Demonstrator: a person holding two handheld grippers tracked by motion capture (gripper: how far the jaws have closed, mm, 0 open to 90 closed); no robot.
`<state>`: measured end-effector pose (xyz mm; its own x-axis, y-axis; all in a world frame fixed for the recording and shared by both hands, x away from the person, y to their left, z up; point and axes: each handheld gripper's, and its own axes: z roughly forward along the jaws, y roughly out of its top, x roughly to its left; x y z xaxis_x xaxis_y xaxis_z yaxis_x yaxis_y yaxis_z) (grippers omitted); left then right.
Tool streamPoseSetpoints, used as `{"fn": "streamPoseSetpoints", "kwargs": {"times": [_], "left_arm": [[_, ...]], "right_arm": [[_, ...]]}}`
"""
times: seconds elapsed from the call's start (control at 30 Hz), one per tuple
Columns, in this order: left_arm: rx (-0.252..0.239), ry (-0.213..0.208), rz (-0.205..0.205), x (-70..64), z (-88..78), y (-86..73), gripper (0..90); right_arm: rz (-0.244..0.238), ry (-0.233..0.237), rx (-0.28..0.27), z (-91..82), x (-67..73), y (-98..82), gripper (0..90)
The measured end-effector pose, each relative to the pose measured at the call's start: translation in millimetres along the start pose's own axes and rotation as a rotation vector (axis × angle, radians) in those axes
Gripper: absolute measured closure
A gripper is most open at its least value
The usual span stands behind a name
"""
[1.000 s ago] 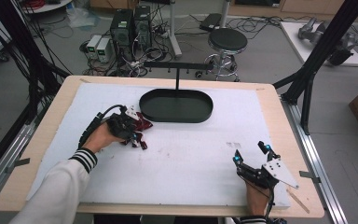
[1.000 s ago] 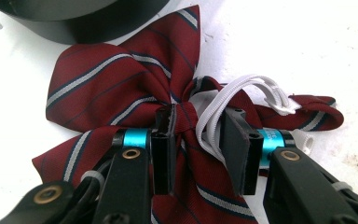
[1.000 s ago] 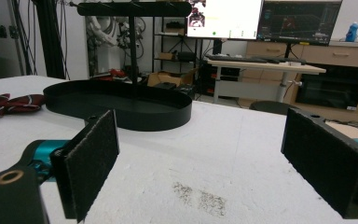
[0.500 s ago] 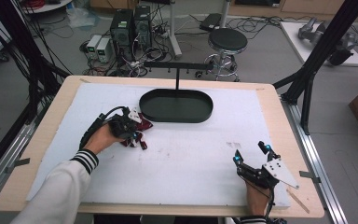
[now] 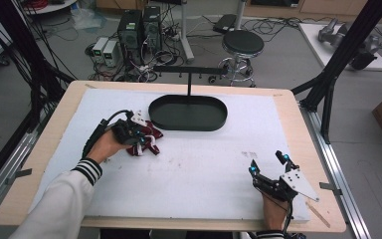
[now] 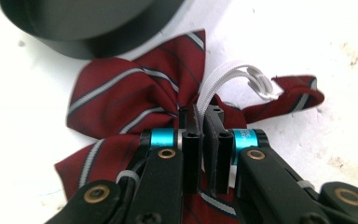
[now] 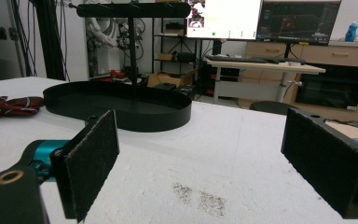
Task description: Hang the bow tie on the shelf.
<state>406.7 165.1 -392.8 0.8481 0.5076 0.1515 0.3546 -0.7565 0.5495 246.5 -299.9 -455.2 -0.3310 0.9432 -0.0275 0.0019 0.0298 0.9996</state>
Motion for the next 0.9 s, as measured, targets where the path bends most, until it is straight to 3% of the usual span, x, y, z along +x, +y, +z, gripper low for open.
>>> {"fn": "streamPoseSetpoints", "kwargs": {"times": [0.13,0.4,0.9], "left_arm": [[-0.054,0.007,-0.024,3.0,-10.4,0.8,86.3],[-0.208,0.018,-0.096,13.2,-33.5,7.5,86.9],[-0.281,0.062,-0.091,21.2,-57.2,30.4,86.9]], "right_arm": [[0.0,0.0,0.0,0.0,0.0,0.0,10.2],[0.001,-0.002,0.0,0.0,0.1,0.0,10.3],[-0.003,-0.003,-0.002,0.2,-0.4,0.0,10.3]]}}
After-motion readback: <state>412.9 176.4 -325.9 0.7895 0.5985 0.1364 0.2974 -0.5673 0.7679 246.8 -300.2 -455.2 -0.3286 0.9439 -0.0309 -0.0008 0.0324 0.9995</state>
